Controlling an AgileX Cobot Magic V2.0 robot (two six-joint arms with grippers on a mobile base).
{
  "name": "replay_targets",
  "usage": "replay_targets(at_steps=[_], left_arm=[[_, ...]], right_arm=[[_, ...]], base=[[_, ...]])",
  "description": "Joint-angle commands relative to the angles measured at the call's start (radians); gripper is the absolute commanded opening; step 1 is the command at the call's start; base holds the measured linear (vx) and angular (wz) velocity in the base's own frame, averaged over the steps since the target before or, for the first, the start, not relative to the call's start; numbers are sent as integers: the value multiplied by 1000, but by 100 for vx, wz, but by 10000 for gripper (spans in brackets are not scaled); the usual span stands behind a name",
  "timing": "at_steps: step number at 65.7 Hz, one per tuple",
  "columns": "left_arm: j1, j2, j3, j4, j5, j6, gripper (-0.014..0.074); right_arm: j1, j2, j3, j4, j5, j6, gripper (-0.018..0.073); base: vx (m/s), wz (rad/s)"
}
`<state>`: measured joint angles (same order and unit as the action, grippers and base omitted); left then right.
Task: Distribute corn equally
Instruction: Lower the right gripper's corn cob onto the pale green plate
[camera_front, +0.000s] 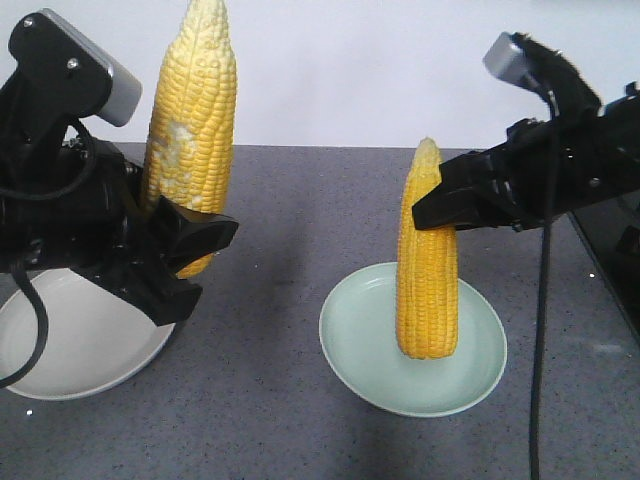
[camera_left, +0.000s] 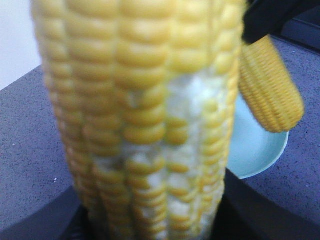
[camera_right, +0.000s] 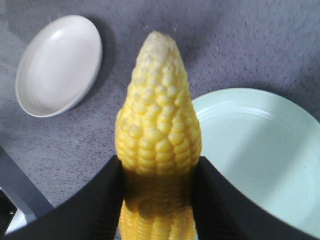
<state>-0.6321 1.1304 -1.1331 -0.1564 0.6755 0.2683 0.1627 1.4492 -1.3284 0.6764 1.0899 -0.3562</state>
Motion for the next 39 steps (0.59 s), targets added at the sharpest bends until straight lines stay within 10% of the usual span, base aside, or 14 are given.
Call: replay_targets(at_steps=[1,39], left_arm=[[1,-20,-22,-15,-65,-4,272],[1,-20,-22,-15,-67,-4,272]], right_arm=[[-5,67,-82,26,12,23,209],[-5,415,-231,-45,103,134,225]], base=[[0,0],[0,0]])
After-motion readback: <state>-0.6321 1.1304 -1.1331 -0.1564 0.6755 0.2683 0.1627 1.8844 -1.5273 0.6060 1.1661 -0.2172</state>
